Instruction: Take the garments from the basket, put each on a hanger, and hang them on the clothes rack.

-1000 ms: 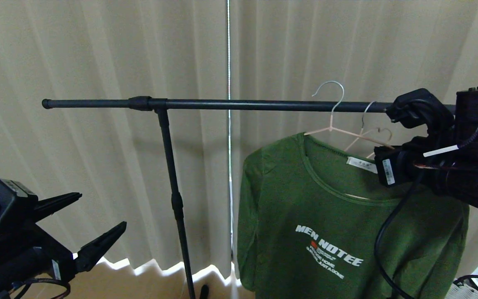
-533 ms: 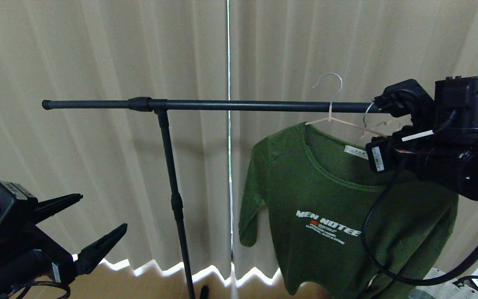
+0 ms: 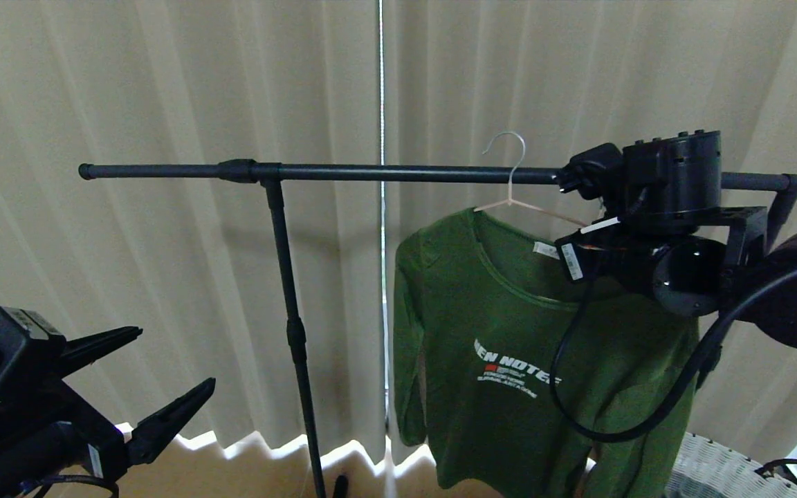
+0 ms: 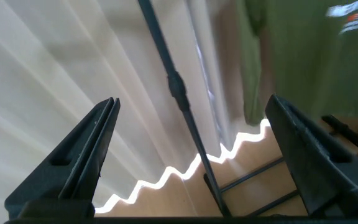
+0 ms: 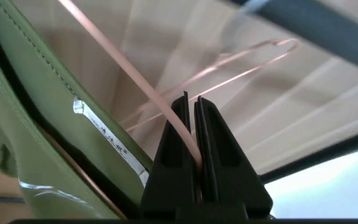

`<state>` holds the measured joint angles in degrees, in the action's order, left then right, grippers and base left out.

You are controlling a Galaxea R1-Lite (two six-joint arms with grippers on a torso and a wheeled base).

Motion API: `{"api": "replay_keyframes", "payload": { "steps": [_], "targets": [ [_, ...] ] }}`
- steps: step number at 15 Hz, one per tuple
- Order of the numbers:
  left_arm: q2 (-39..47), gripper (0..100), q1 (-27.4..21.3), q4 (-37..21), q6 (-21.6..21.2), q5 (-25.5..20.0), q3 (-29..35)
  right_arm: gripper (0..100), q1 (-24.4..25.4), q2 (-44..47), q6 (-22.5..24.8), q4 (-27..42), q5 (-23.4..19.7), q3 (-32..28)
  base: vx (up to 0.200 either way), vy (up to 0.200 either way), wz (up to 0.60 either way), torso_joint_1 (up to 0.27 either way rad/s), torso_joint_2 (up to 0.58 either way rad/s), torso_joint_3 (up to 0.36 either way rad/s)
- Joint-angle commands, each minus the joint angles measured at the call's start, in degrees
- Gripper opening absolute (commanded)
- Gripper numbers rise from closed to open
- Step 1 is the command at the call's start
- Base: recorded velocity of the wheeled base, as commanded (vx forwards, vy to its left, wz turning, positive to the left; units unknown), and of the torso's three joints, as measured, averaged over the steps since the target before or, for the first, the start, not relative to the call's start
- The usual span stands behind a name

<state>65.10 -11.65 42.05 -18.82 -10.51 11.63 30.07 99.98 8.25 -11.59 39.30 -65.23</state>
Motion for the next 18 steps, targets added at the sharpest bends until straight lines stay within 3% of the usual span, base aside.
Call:
{"api": "replay_keyframes", "payload": {
  "steps": [1, 18],
  "targets": [
    [-0.2, 100, -0.3, 0.1, 0.0, 0.0, -0.3, 0, 2.1, 2.2, 0.1, 0.1, 0.2, -0.4, 0.000, 0.000, 0.00, 0.000, 0.00, 0.000],
    [-0.3, 100, -0.2, 0.1, 0.0, 0.0, -0.2, 0, 7.5, 3.7, 3.7, 0.0, 0.4, -1.2, 0.000, 0.000, 0.00, 0.000, 0.00, 0.000]
  ]
}}
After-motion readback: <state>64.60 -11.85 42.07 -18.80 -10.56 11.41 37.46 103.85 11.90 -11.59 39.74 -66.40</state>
